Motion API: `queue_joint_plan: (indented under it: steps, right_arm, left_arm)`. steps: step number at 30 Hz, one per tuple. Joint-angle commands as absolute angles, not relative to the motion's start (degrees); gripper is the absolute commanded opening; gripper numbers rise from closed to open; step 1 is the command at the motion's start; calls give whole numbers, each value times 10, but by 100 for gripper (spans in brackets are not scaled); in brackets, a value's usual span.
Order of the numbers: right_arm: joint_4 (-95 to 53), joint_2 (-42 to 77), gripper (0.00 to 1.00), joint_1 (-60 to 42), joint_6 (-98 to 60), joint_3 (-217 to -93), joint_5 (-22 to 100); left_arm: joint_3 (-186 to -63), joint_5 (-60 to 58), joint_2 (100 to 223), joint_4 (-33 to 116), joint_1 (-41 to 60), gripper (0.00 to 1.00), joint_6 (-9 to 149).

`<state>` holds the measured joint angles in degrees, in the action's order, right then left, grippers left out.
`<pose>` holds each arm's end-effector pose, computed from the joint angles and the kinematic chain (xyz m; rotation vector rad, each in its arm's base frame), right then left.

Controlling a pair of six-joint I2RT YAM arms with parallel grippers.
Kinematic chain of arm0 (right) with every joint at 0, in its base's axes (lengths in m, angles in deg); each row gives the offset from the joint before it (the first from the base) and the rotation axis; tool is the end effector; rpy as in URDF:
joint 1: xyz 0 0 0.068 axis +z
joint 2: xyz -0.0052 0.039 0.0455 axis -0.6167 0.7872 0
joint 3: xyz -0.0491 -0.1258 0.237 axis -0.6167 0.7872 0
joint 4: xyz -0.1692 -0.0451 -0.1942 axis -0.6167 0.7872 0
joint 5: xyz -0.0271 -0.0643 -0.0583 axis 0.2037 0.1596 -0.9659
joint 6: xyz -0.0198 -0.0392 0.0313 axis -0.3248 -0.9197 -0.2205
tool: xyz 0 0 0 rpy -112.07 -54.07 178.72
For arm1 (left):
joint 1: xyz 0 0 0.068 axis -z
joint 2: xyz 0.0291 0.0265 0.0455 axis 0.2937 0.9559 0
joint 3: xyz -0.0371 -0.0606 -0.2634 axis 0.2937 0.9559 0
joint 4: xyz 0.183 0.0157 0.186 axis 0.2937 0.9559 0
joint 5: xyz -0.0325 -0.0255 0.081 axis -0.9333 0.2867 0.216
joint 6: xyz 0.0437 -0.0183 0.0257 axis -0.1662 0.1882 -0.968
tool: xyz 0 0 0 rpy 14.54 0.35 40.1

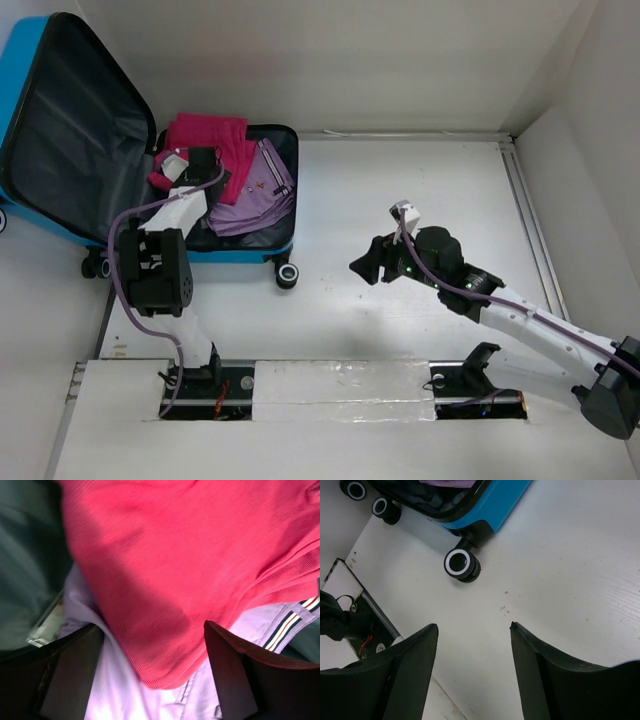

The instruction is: Pack the luggage

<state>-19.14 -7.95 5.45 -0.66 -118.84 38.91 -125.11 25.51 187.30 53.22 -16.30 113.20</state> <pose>0.1616 0.1599 0.2838 -0.4102 1.9710 0.9154 0.4002 0.0054 0.2425 -1.1553 1.8740 -0.1976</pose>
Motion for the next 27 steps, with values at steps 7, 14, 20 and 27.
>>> queue_joint_plan:
  steps: [7, 14, 20, 27]
  right_arm:
    - [-227, -53, 66, 58, -14, -1194, 403]
    - [-227, -58, 66, 63, -14, -1194, 403]
    - [-227, -53, 66, 63, -14, -1199, 403]
    - [-227, -42, 66, 63, -19, -1199, 384]
  left_arm:
    - [-1288, 244, 1900, 492, -160, 67, 1155]
    - [-1203, 372, 1749, 504, -169, 78, 1121]
    - [-1262, 381, 1801, 520, -187, 77, 1086]
    - [-1326, 356, 1887, 545, -187, 74, 1109]
